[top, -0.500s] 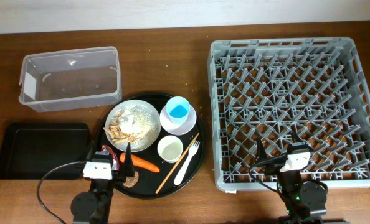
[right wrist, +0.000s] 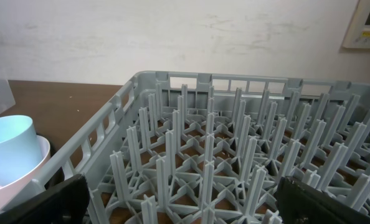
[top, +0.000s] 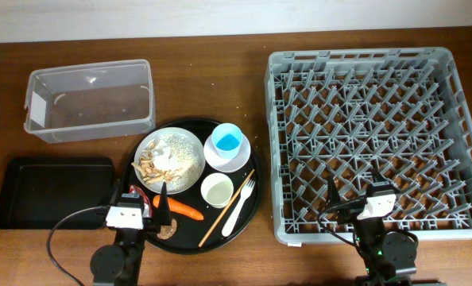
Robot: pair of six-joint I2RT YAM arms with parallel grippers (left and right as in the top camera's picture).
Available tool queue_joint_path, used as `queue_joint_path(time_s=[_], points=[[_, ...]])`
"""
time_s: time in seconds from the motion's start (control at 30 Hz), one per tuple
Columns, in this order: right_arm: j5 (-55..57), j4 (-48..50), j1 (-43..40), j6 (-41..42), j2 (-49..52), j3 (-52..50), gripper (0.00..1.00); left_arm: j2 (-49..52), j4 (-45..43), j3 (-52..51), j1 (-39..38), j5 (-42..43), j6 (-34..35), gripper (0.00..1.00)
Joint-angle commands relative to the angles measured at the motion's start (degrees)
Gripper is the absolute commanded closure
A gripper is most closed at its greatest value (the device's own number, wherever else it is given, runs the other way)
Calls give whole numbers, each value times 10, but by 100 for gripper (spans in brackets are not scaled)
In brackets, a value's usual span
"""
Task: Sort waste into correct bins and load items into the dishwasher rack
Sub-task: 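Move the left gripper toward the tissue on the plate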
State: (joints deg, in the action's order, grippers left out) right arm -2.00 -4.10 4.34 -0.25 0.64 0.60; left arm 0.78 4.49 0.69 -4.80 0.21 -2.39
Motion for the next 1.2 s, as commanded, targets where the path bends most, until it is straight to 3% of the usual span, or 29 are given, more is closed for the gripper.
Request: queue_joint_path(time_s=[0.0,1.17], points=[[-3,-2,1,-2,-1,-3,2,-2,3,-2,3,5,-2,1],[-6,5,1,-2,-1,-3,2,-2,3,-2,3,0,-2,1]])
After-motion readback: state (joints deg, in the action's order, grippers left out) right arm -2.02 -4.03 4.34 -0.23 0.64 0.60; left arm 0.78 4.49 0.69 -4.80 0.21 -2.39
